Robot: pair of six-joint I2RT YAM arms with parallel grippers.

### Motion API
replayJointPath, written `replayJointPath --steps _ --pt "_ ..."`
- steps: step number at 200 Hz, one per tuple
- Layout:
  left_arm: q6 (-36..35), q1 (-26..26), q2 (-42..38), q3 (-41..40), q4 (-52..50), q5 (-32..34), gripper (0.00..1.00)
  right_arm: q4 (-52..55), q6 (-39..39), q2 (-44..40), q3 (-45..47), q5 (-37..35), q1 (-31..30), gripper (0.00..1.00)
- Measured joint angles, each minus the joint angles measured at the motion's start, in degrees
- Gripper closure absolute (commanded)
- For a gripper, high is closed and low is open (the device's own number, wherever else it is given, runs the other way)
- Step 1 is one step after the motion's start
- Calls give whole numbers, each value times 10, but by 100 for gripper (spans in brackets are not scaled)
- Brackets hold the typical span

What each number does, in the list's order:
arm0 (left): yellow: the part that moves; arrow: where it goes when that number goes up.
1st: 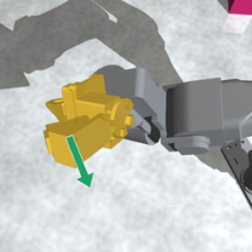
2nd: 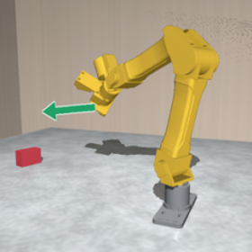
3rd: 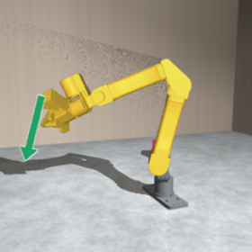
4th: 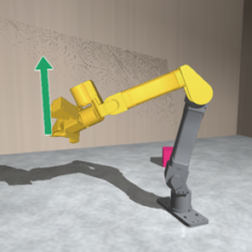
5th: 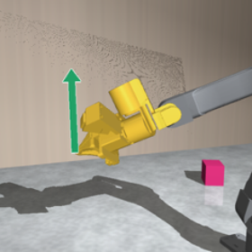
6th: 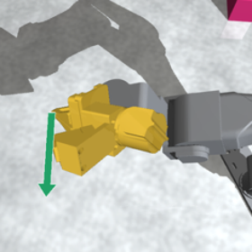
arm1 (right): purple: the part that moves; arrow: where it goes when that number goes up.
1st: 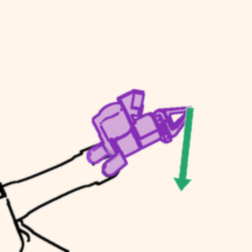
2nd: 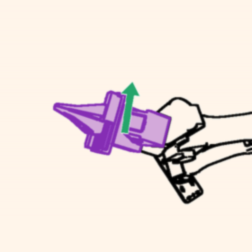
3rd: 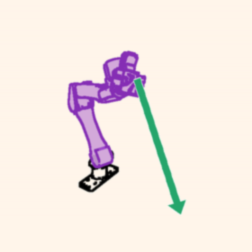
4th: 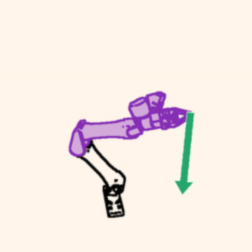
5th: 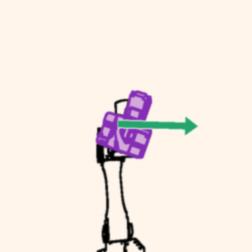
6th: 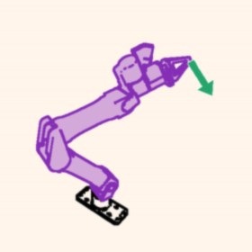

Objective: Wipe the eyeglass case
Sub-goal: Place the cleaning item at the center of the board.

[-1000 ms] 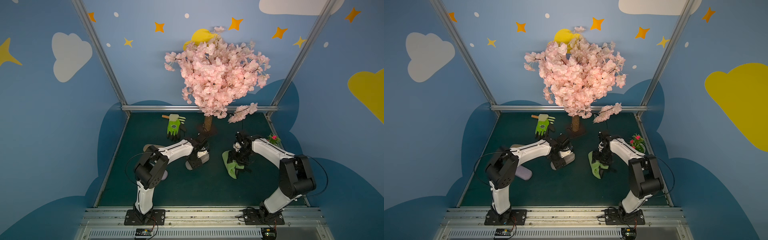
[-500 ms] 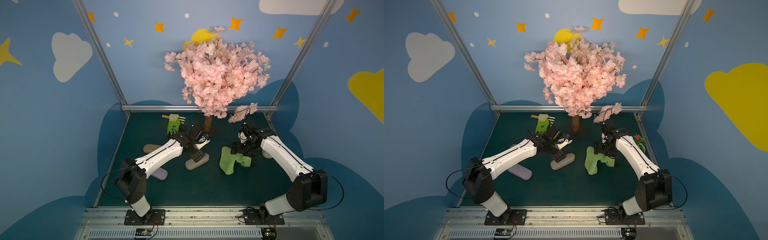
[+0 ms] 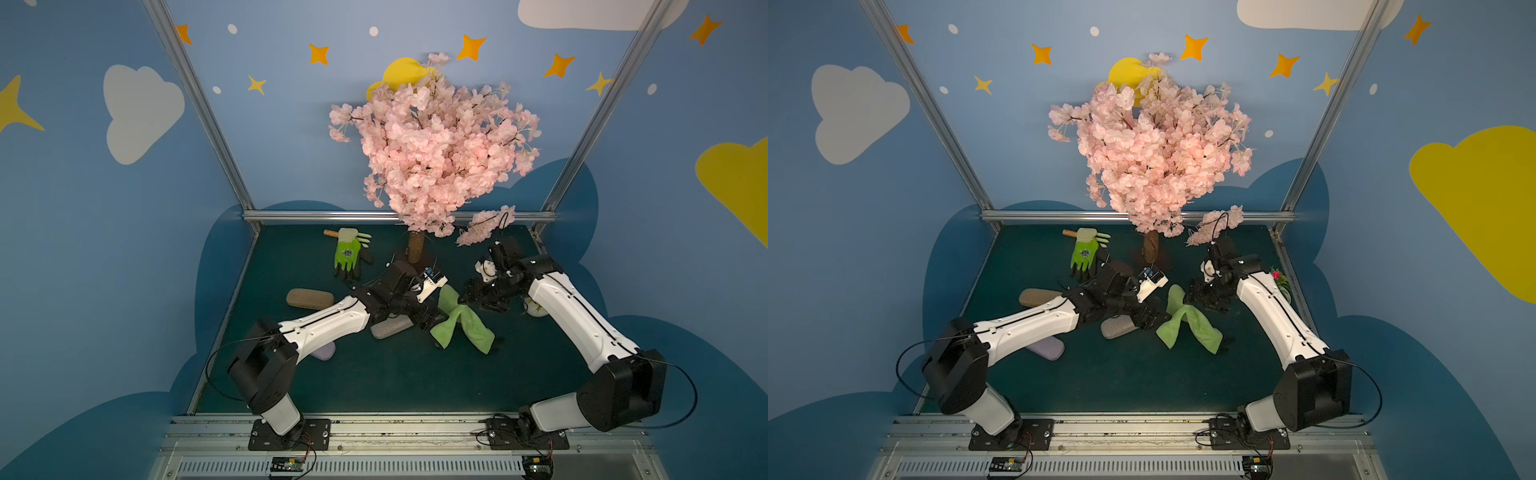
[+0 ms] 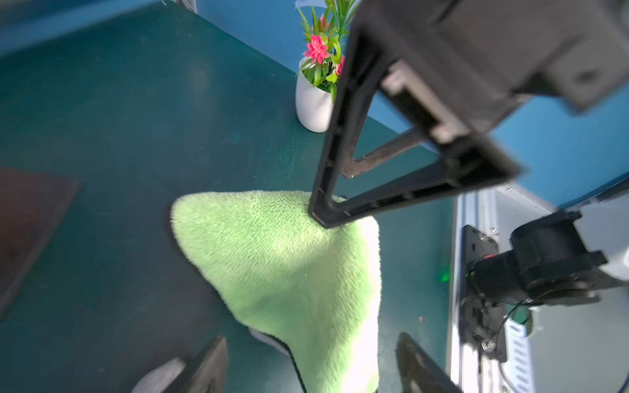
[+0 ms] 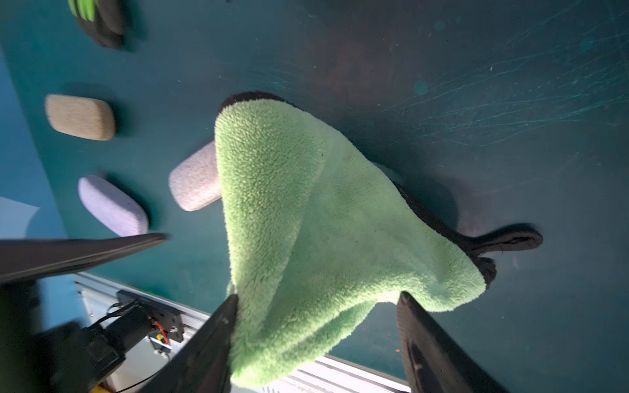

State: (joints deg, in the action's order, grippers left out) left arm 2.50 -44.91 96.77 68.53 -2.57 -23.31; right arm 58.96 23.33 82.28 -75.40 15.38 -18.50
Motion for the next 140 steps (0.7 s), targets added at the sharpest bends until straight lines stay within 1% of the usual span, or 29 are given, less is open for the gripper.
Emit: replayJointPath --steps 10,18,32,52,66,70,90,113,140 --pt "9 -1 27 22 8 -20 36 0 1 -4 3 7 5 28" --pt "12 -2 50 41 11 -35 43 0 2 -6 6 13 10 28" --pt "15 -5 86 71 14 -55 63 0 4 -8 9 26 21 28" --pt "13 -9 136 112 0 -71 84 1 4 -16 9 33 41 28" --pt "8 -11 167 139 -17 -75 93 7 4 -30 8 32 57 28" --pt "7 -11 176 149 -23 -78 97 10 4 -35 7 29 62 27" --pt "-3 -14 212 203 -45 -93 97 23 12 -58 7 11 80 27" --pt "-10 -16 234 253 -61 -106 97 12 13 -102 13 -11 91 27" --pt "-17 -14 257 269 -111 -92 97 7 12 -149 5 -27 100 27"
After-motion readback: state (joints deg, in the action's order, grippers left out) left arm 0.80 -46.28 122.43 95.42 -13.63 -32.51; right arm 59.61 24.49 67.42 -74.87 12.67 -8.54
